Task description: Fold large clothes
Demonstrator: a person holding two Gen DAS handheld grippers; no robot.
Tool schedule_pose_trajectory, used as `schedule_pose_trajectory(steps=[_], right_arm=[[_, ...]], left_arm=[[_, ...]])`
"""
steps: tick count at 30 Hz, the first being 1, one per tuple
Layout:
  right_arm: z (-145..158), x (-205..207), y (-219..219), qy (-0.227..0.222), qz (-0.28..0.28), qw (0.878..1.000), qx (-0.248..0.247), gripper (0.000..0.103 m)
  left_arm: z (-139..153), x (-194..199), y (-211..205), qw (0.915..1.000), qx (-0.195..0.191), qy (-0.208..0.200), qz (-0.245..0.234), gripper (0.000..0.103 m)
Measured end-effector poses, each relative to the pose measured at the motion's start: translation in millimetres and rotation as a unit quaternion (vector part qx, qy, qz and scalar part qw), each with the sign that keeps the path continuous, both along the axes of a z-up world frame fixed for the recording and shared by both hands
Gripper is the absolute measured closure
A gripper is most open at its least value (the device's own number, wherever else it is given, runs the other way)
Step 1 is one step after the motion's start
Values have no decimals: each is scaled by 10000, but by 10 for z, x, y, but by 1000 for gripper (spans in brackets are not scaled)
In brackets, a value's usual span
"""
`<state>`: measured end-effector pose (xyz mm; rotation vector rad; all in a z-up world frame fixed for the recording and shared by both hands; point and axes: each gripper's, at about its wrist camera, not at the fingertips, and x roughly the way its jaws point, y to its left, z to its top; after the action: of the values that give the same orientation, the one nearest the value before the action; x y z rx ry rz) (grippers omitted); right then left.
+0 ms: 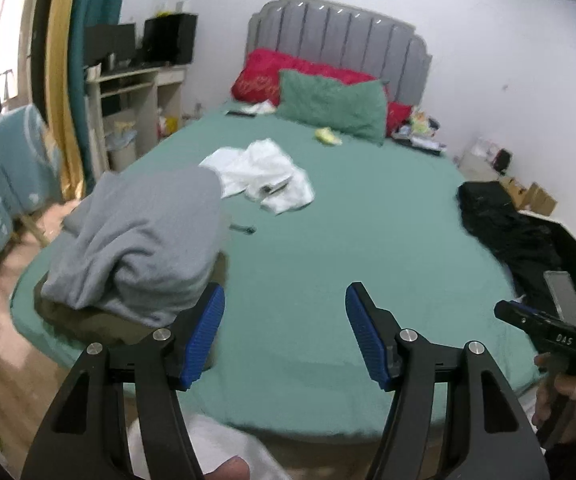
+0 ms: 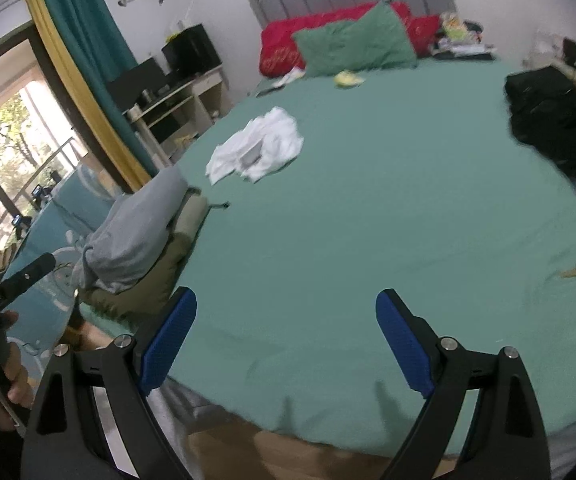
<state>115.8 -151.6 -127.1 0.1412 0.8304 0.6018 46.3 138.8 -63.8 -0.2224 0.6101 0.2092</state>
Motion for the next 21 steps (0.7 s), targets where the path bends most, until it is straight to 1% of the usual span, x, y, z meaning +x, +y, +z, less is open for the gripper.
schedule_pose_trajectory(steps=[2, 7, 9, 10, 13, 17, 21], right_arm=[[114, -28, -125, -156, -96, 9998, -20, 12], [400, -126, -354, -555, -309, 9979, -128, 12], [536, -174, -451, -746, -401, 9963, -164, 12], [612, -199, -498, -843, -445, 9953, -168, 12], [878, -326, -610, -1228, -595, 9904, -196, 2], [1193, -526, -700, -1725, -694, 9823, -218, 2], [1416, -677, -766, -2030, -744, 9762, -164, 1]], left_arm=[[95, 15, -121, 9999, 52, -104, -93, 31], [401, -38, -449, 9978, 248, -553, -250, 29], [535, -87, -559, 9959, 332, -779, -328, 26], [576, -100, -599, 9952, 389, -830, -334, 24], [763, -160, -784, 9926, 670, -989, -237, 24], [952, -258, -950, 9882, 793, -1274, -291, 24], [1090, -321, -1081, 9842, 969, -1459, -258, 24]])
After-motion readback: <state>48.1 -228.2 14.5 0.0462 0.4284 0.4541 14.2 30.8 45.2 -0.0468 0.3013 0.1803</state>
